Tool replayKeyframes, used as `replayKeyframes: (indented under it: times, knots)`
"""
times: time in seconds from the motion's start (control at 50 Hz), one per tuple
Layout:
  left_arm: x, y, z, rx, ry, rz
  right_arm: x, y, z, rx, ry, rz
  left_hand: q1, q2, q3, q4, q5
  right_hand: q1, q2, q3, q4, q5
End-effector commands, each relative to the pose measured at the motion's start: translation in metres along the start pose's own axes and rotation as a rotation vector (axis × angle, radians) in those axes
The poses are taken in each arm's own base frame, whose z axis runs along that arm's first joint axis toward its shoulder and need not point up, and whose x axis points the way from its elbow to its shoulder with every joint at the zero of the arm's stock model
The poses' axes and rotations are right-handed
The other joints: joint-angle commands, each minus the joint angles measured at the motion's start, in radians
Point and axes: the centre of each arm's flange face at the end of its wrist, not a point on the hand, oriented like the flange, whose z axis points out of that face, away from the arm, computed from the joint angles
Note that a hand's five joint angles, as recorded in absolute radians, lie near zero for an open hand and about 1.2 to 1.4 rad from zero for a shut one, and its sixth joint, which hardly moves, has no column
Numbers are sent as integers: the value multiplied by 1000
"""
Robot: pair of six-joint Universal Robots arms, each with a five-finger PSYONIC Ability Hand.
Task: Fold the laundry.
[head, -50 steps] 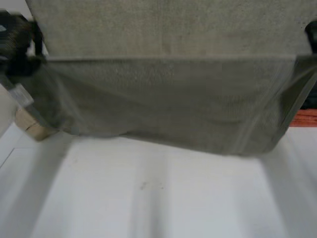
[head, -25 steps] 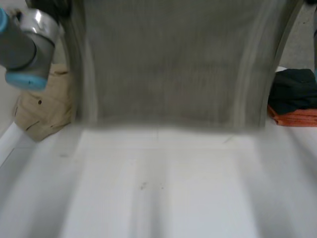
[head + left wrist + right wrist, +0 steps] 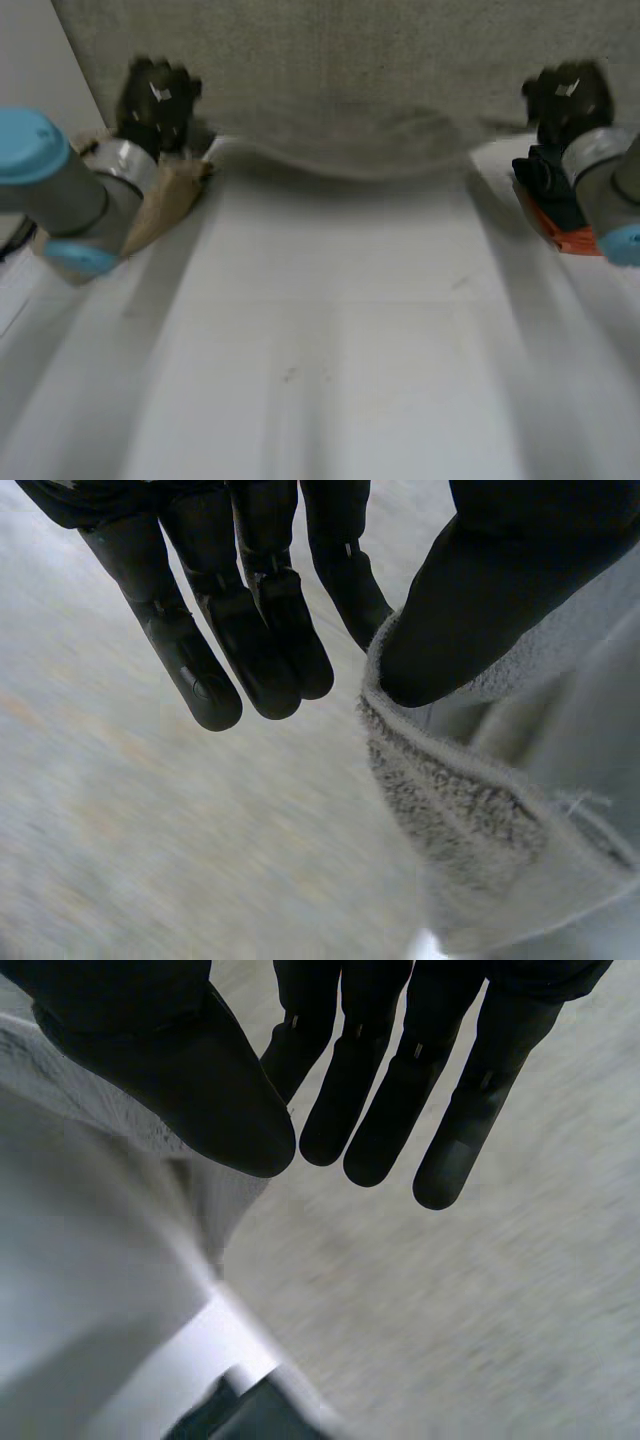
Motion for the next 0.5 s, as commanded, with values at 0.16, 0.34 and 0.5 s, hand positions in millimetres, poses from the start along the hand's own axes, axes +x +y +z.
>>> replayKeyframes:
  times: [0.16,0.34,0.5]
  knots:
    - [61,16,-127,-433,408,156,-22,54,-94,-470,-309,-225,263,204,208,197,218,291,221,209,199,199]
    - [48,-42,-220,-625,606,160,15,24,-185,-677,-460,-380,263,204,208,197,218,291,221,209,199,199]
    - [45,-39,-192,-560,533,173,21,18,-170,-555,-366,-320,263,204,208,197,218,291,221,209,199,199]
